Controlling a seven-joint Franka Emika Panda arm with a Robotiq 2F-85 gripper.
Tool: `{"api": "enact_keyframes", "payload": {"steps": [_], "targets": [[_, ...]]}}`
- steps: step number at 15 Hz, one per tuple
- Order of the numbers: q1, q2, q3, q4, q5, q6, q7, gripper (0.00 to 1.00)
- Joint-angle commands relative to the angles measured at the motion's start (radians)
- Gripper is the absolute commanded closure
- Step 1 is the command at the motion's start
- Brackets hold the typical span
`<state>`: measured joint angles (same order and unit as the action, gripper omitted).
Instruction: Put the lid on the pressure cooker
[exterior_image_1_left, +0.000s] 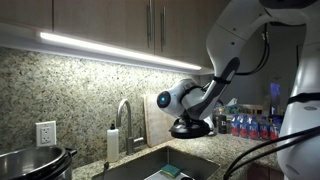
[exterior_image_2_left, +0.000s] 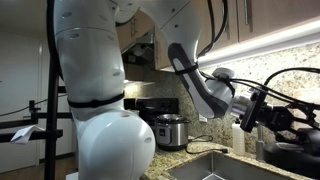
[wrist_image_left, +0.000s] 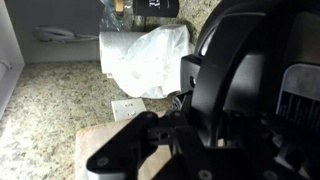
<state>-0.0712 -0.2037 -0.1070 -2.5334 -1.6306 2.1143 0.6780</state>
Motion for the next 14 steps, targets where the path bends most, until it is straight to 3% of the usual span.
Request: {"api": "enact_keyframes", "payload": {"steps": [1, 9, 14], "targets": [[0.03, -0.085, 0.027, -0.019, -0.048, 0.01, -0.072, 0.93], [0.106, -0.253, 0.057, -0.076, -0.003, 0.136, -0.063, 0.93], [0.124, -0.353, 0.054, -0.127, 0.064, 0.132, -0.076, 0.94]]}}
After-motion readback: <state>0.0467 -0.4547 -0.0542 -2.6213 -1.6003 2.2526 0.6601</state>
